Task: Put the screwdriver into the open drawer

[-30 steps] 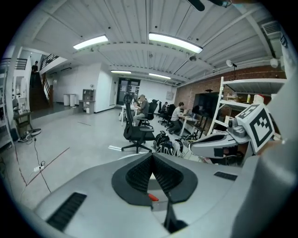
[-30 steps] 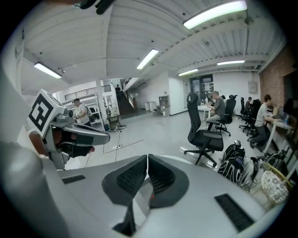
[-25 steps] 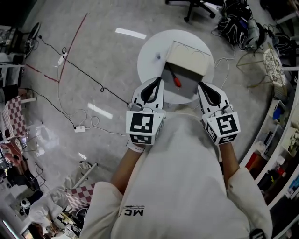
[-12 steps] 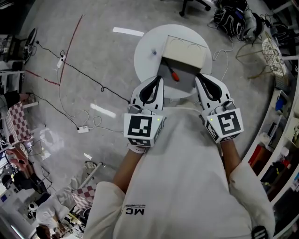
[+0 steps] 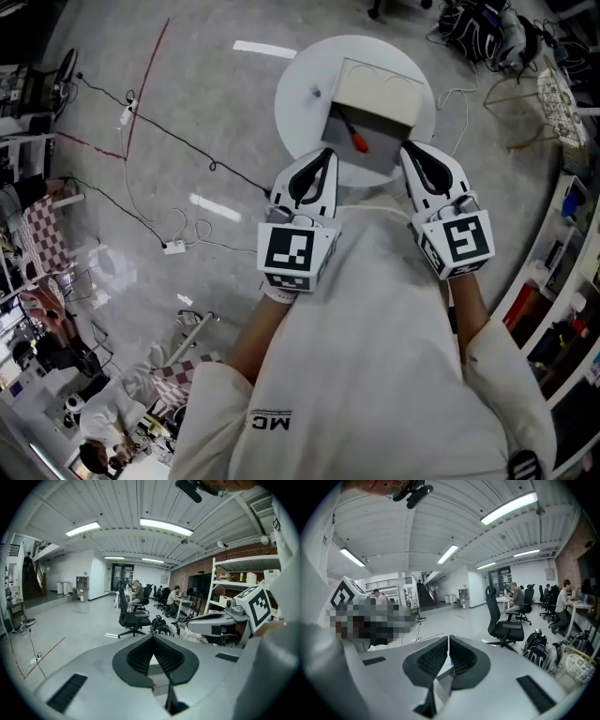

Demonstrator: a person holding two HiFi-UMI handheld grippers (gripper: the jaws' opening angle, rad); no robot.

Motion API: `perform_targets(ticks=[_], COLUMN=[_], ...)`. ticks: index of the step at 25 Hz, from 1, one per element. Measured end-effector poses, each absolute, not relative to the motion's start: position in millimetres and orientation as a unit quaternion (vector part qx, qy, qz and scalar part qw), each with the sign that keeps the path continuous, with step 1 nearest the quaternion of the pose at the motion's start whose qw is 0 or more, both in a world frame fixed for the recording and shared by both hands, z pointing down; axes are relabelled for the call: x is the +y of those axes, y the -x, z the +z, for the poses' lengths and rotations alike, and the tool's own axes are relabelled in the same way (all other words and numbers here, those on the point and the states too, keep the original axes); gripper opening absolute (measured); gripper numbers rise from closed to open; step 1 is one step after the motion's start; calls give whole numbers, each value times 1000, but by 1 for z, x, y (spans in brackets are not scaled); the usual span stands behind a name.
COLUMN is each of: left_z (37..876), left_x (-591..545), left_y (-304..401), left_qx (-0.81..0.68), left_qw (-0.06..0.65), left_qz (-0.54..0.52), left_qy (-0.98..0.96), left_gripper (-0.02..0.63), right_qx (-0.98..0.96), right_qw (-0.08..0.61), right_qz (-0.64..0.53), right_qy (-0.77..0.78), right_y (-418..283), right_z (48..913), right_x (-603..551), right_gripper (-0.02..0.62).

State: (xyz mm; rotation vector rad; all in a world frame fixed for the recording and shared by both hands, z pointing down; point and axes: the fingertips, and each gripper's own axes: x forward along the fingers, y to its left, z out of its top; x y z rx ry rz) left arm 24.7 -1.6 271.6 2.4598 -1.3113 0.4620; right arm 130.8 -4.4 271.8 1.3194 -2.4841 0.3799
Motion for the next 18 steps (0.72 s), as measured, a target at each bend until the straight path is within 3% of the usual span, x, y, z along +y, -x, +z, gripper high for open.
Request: perform_targets(ticks=[18], left_z=[276], left_x=[-6], left_y=[-25], left_qx=[-455], left_qw=[166], left_qz=[168], left_qy=[-858], left_gripper=[11], right_qx=[-860], right_qw=[155], right_qz=[145], right_qy=[-463], right_y=[-129], right_z=[278], right_x=[-13], right_gripper=[74])
